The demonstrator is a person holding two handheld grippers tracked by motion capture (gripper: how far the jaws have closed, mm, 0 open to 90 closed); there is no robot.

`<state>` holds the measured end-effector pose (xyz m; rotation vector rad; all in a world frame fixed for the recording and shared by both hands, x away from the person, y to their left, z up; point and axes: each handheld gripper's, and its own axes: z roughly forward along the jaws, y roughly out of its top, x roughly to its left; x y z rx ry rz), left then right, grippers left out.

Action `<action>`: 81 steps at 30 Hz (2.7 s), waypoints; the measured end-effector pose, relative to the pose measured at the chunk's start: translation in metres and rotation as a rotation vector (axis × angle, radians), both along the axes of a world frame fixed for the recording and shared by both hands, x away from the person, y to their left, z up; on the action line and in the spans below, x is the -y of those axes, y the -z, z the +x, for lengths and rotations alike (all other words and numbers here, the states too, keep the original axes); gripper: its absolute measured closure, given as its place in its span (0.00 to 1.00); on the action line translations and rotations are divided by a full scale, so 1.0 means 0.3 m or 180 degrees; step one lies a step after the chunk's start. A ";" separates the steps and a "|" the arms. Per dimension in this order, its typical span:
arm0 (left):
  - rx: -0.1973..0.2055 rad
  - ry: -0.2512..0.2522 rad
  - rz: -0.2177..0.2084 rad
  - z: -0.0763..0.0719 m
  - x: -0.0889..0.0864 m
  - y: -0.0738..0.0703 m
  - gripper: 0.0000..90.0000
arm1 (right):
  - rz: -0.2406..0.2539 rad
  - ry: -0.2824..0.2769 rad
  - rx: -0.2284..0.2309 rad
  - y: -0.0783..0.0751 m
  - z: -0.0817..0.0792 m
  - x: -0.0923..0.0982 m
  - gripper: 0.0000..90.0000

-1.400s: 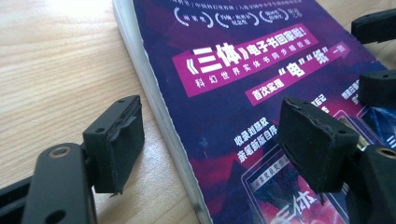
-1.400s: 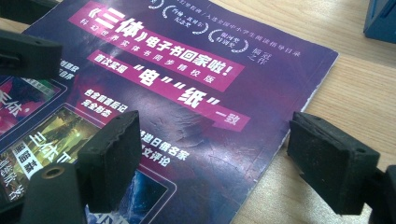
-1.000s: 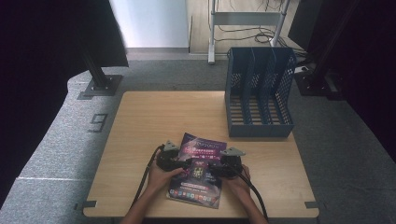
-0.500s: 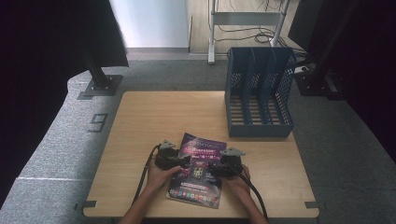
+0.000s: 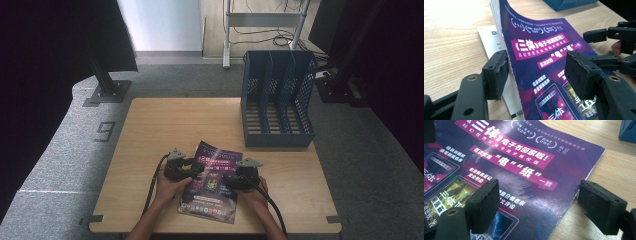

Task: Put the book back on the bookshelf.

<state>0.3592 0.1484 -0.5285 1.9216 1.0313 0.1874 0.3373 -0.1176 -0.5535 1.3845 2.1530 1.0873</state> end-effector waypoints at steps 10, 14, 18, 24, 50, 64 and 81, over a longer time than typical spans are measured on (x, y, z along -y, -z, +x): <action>-0.0050 0.0115 -0.0121 0.005 -0.016 -0.004 0.40 | -0.0003 -0.0002 0.0003 0.000 0.000 0.000 0.19; -0.0083 0.0100 -0.0108 0.011 -0.018 0.003 0.40 | -0.0002 0.0000 0.0000 0.000 0.000 0.000 0.19; -0.0115 0.0053 -0.0037 0.020 -0.016 0.020 0.39 | -0.0002 0.0000 0.0000 0.000 0.000 0.000 0.19; -0.0207 0.0105 -0.0257 0.028 -0.028 0.019 0.39 | -0.0002 0.0000 0.0001 0.000 0.000 0.000 0.19; -0.0246 0.0129 0.0187 0.088 0.070 0.041 0.37 | -0.0001 0.0000 0.0000 0.000 0.000 0.000 0.19; -0.0149 0.0041 0.0234 0.092 0.064 0.039 0.53 | 0.0000 -0.0001 0.0001 0.000 0.000 0.000 0.19; -0.0044 0.0083 0.0300 0.076 0.059 0.018 0.80 | 0.0004 0.0001 -0.0005 0.000 0.000 0.000 0.19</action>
